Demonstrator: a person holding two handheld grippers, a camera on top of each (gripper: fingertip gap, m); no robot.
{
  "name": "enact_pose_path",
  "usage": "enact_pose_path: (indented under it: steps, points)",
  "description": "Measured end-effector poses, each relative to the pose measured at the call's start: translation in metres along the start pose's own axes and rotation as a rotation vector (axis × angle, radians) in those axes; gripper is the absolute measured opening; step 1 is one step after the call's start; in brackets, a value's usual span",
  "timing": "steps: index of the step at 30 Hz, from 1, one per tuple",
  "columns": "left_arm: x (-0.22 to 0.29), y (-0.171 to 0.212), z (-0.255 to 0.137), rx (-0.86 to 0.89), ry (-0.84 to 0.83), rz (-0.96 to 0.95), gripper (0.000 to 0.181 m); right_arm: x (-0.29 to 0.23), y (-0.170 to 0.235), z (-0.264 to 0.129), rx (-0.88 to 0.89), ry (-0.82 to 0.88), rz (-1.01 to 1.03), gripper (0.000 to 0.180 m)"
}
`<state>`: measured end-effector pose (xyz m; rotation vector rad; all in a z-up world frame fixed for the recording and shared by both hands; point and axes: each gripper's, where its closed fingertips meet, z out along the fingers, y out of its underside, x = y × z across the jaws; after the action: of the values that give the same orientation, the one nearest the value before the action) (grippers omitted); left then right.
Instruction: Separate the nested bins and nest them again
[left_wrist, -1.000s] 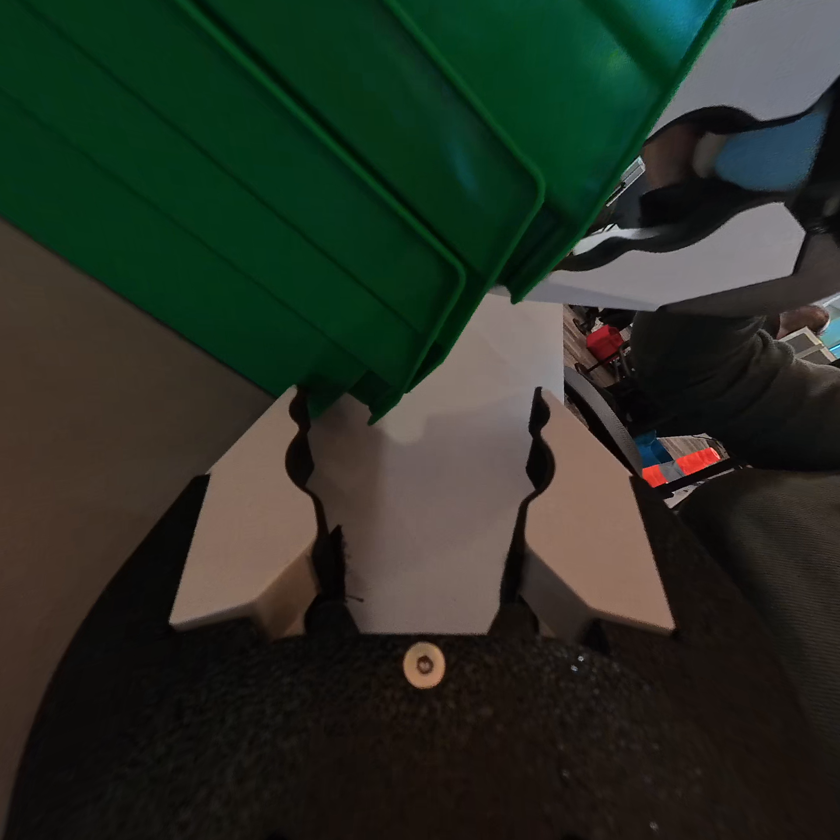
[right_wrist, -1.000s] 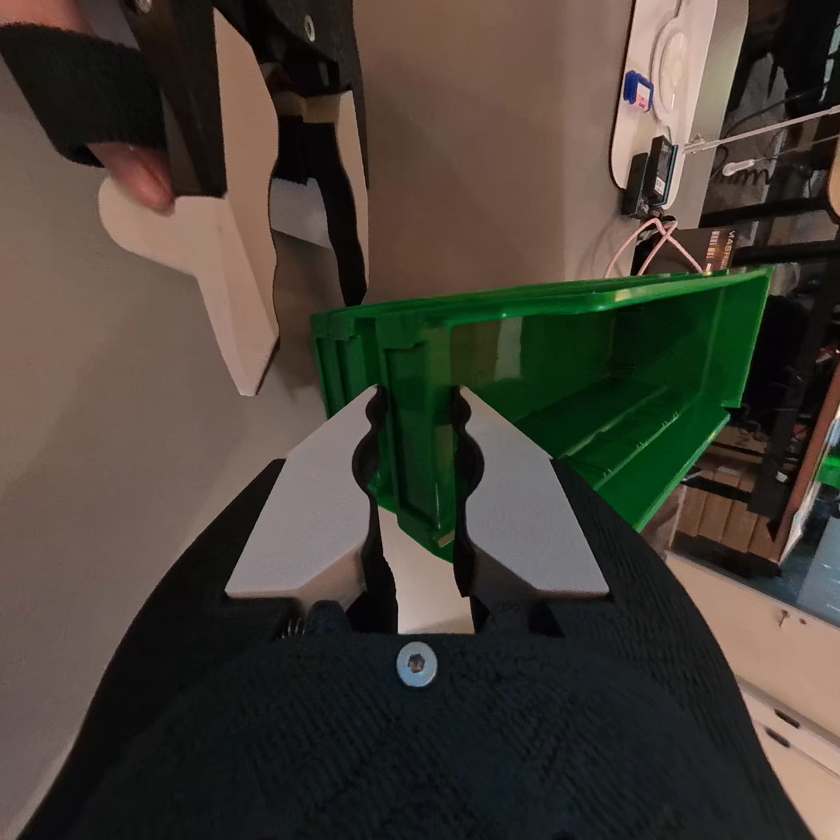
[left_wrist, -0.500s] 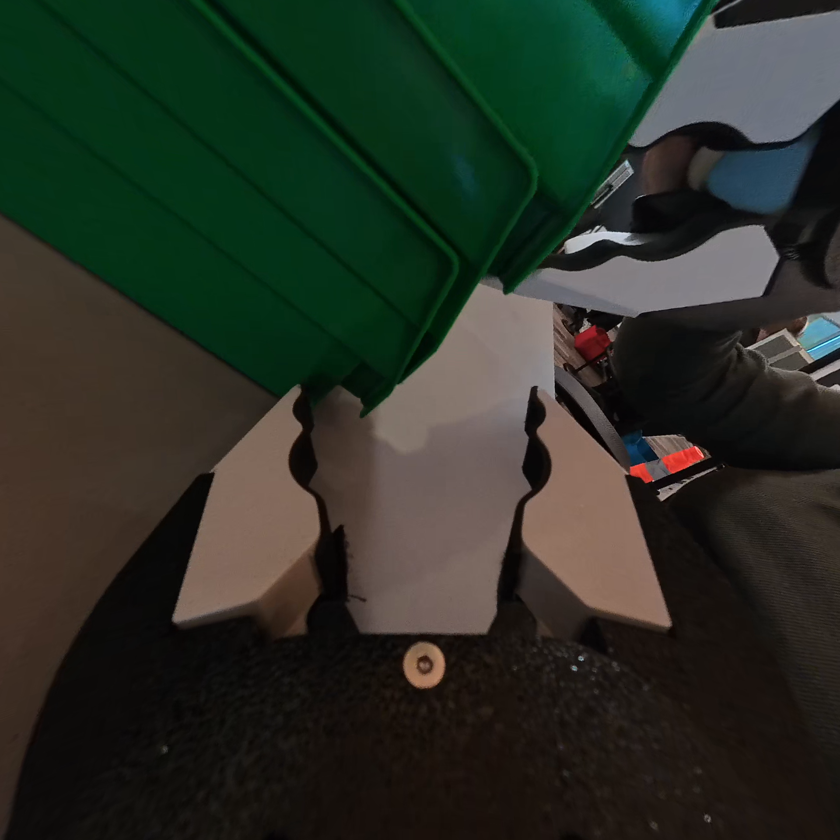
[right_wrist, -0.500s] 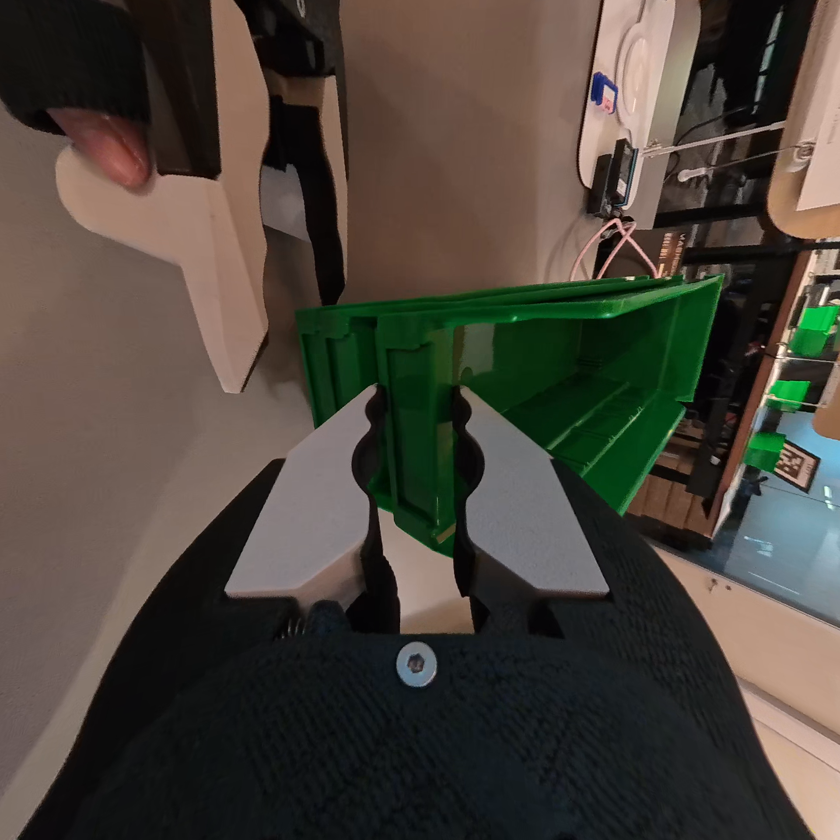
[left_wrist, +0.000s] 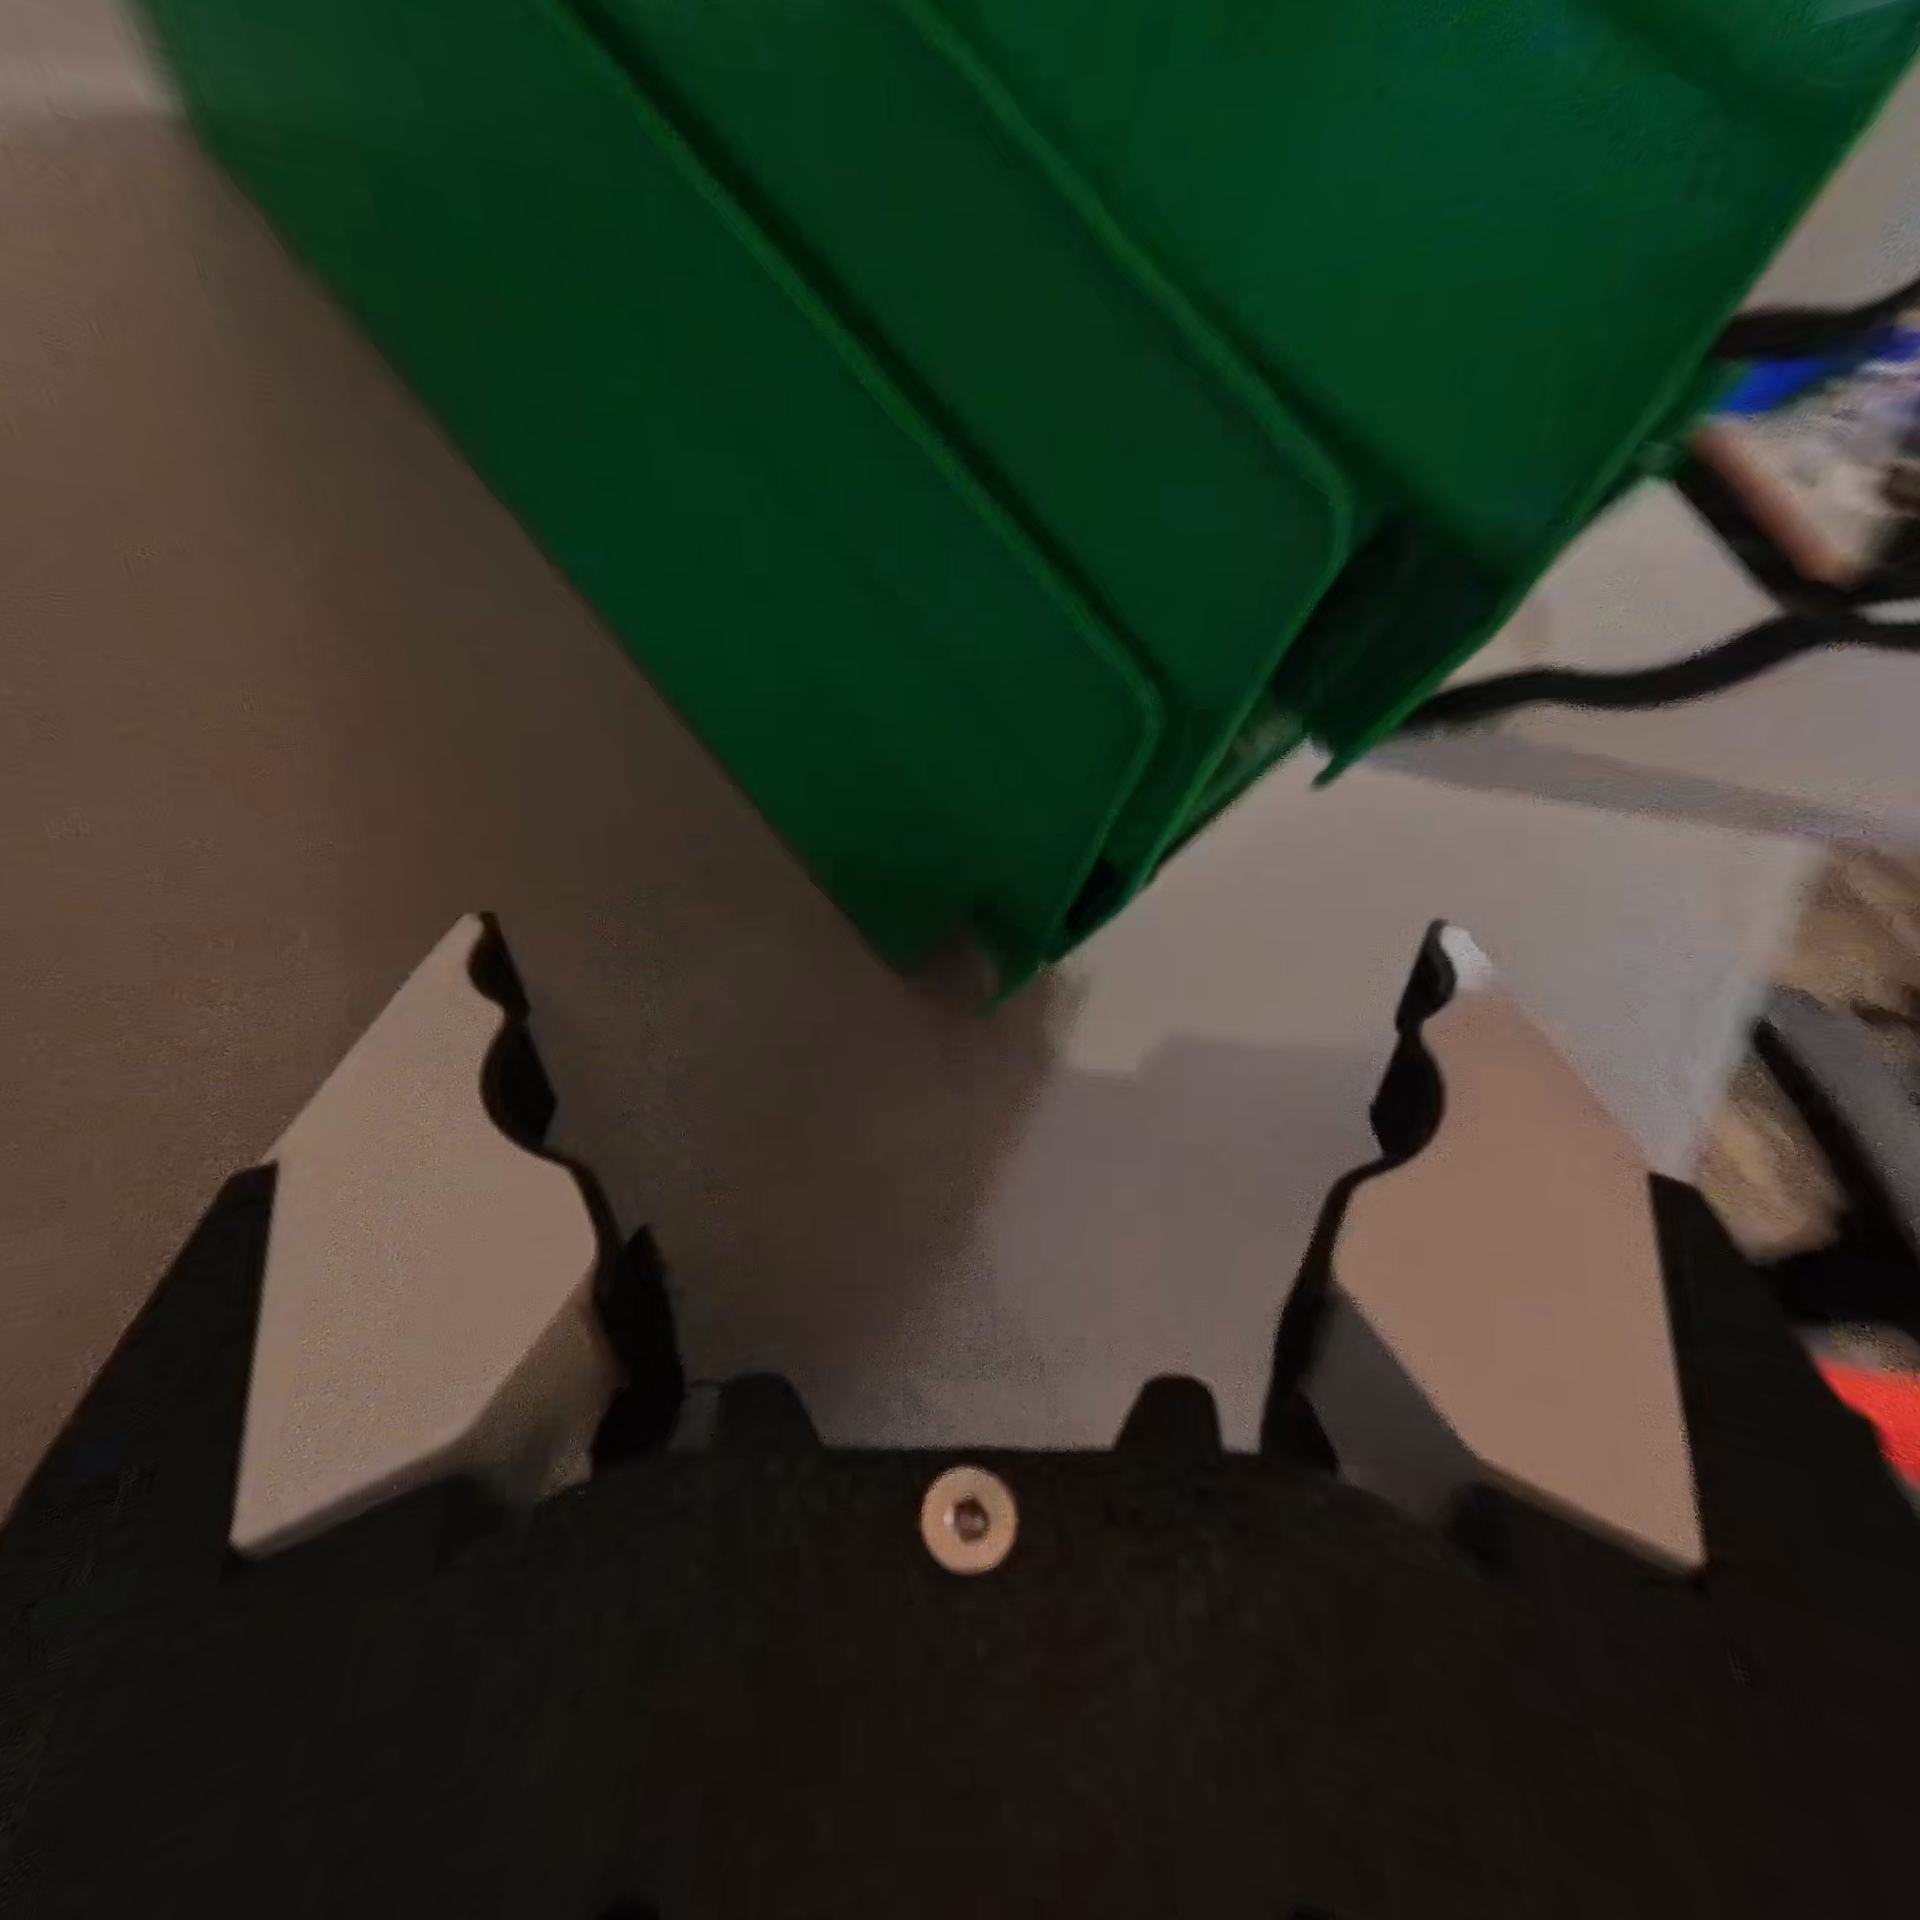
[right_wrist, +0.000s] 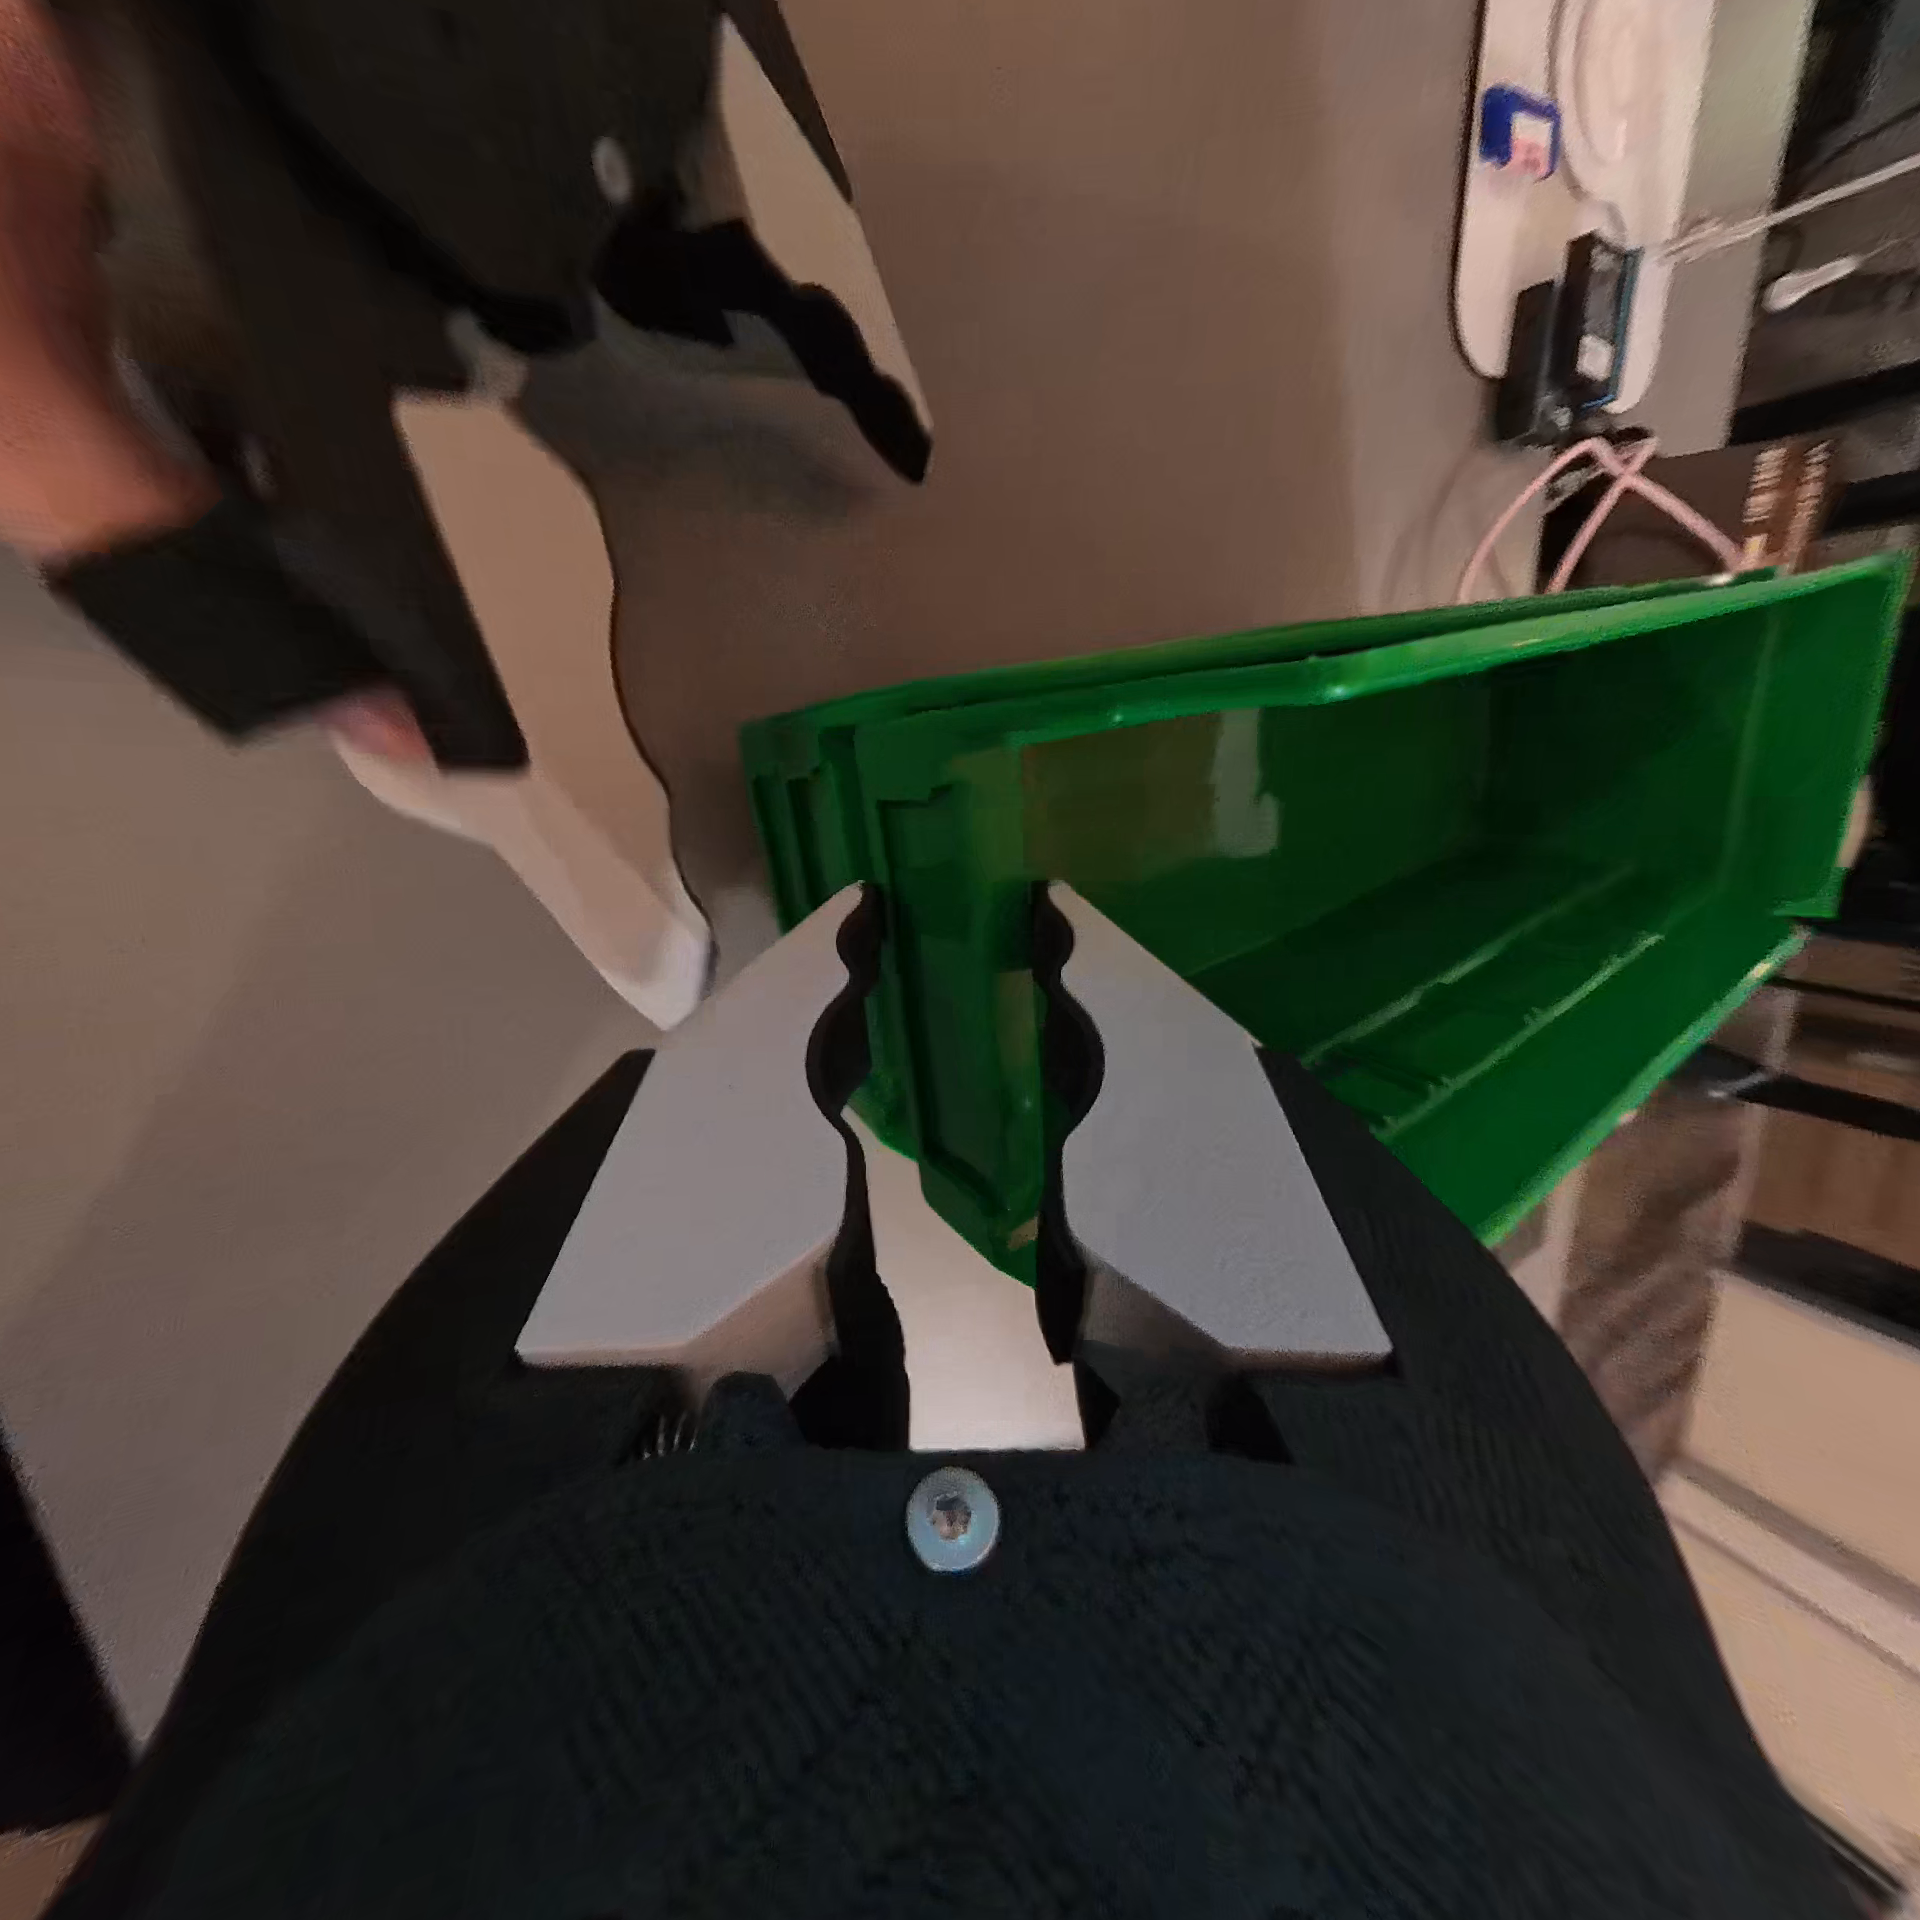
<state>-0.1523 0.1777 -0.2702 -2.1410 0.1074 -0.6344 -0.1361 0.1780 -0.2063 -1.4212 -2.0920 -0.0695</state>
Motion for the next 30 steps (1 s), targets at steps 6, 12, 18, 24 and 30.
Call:
enact_pose_path:
  steps: [6, 12, 18, 24, 30]
  points:
    - [0.031, -0.035, 0.001, 0.272, -0.132, -0.003, 0.159, 0.0, -0.012, 0.004, -0.061, -0.148, 0.156, 0.025]
    - [0.024, -0.025, 0.022, 0.242, -0.28, 0.066, 0.16, 0.004, -0.024, 0.009, -0.097, -0.158, 0.181, 0.025]
    - [0.014, -0.028, 0.028, 0.29, -0.287, 0.072, 0.153, 0.003, -0.026, 0.013, -0.108, -0.108, 0.135, 0.025]
    - [0.017, -0.032, 0.019, 0.344, -0.171, -0.006, 0.121, 0.005, -0.017, 0.009, -0.109, -0.059, 0.106, 0.035]
    - [0.056, -0.027, 0.037, 0.289, 0.035, 0.045, 0.129, 0.018, -0.009, -0.063, 0.21, 0.093, 0.2, 0.064]
